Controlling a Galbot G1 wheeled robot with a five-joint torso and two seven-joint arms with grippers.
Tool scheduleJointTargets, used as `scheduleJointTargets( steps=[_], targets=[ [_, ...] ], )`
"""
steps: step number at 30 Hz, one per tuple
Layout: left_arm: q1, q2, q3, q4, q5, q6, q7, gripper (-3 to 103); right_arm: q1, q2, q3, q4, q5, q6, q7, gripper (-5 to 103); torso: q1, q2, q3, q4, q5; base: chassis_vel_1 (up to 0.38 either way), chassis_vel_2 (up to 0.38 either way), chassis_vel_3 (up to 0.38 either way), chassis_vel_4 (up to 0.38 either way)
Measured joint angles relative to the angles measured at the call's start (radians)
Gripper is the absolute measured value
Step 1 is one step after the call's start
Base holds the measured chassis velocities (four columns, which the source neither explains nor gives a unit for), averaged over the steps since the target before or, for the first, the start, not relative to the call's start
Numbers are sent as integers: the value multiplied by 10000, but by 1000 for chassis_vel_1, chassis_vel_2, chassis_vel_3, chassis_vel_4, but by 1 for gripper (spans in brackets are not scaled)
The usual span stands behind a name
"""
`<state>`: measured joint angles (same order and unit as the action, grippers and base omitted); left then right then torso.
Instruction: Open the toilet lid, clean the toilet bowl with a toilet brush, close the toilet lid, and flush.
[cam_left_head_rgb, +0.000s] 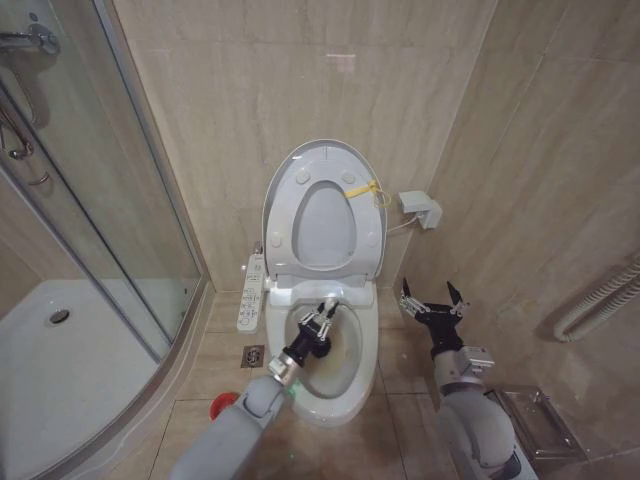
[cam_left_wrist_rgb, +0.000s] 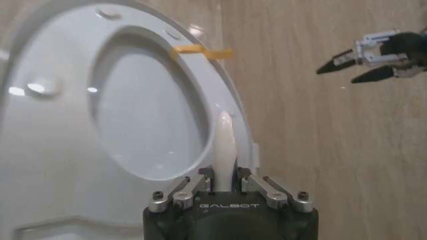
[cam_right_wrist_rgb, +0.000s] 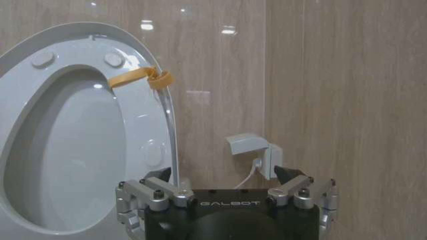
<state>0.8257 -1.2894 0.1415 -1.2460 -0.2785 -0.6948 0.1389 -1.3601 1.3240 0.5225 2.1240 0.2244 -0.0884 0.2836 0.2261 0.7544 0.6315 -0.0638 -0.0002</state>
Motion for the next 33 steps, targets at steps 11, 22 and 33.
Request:
scheduleJointTargets(
  steps=[11, 22, 33],
  targets=[
    [782, 612, -837, -567, -366, -302, 12, 20, 0, 0, 0, 0, 0, 0, 0, 100, 0, 0, 0, -1, 1, 0, 0, 0, 0],
    [713, 425, -987, -1251, -359, -55, -171, 20, 0, 0, 0, 0, 0, 0, 0, 100, 0, 0, 0, -4, 2, 0, 0, 0, 0],
    [1609, 678, -1201, -3949, 228, 760, -709, 20, 0, 0, 0, 1, 0, 0, 0, 100, 0, 0, 0, -2, 2, 0, 0, 0, 0]
  ],
)
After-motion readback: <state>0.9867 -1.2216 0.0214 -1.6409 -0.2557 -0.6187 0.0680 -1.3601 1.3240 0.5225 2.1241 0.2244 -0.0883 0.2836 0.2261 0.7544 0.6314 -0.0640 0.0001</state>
